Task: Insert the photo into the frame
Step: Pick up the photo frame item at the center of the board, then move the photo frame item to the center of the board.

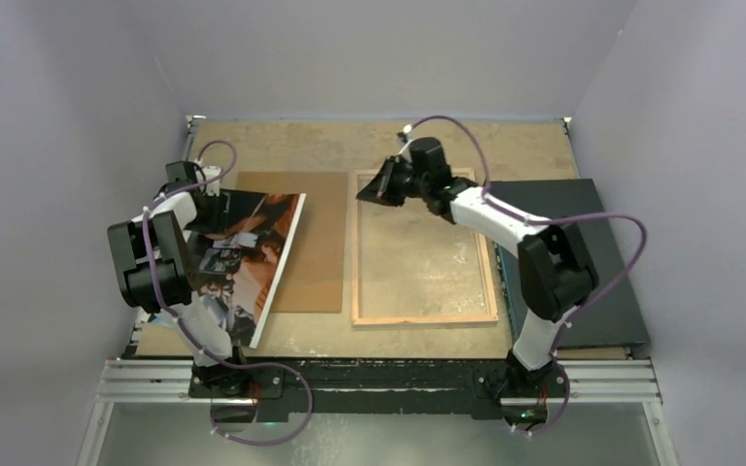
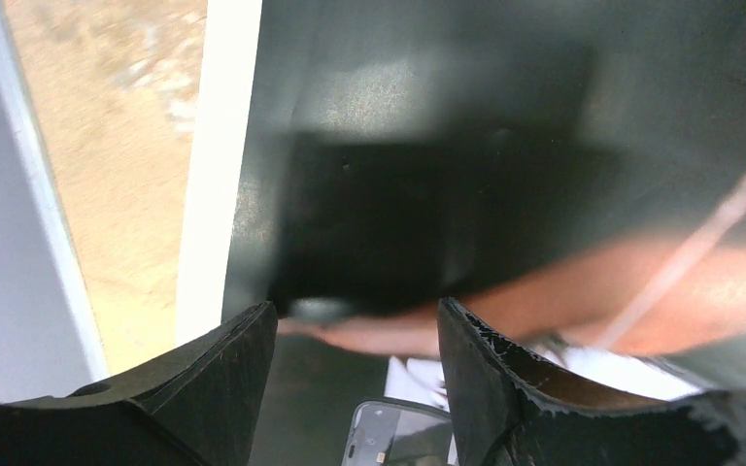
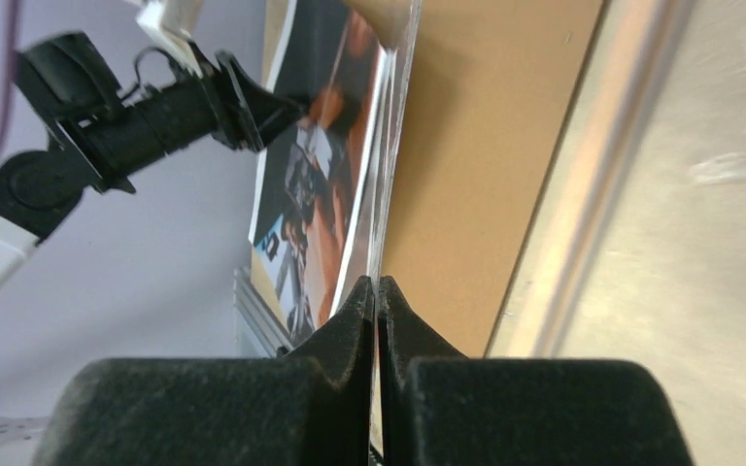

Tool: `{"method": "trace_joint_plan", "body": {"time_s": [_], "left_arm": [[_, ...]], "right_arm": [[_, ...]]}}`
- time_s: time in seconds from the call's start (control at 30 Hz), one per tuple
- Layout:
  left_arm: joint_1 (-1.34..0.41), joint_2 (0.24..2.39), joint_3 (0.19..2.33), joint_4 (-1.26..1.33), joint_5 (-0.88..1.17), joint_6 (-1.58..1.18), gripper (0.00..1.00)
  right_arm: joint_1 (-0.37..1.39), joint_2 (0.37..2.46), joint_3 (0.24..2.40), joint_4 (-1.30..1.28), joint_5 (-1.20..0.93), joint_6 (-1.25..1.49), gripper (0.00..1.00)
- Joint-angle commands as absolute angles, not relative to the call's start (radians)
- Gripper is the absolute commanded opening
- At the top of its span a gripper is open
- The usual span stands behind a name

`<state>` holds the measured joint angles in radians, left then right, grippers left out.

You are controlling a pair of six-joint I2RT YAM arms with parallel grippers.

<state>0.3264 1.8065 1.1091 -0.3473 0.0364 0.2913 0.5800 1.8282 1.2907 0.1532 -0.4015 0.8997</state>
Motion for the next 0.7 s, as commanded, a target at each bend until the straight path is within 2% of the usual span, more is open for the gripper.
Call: {"method": "trace_joint_plan", "body": {"time_s": [0.0,0.33,0.47,0.67], "left_arm": [[0.247,1.801,1.137,-0.404,0.097,0.226,0.61],[0.112,1.793,1.315,-0.498,0.073,0.163,0.63],[0.02,1.765,1.374,-0.558,0.094,0.148,0.64],[-0.244,1.781,1.347,-0.55,0.055,0.148,0.65]], "right_arm": [[0.493,1.688,1.29,0.003,-0.395,0.748,0.0],[0.3,1.397,1.154,-0.216,-0.357,0.628,0.0],[0.255,1.338,1.229,-0.313,-0.316,0.586,0.0],[0.227,1.301,1.369,-0.462,-0.196,0.554,0.0]]}}
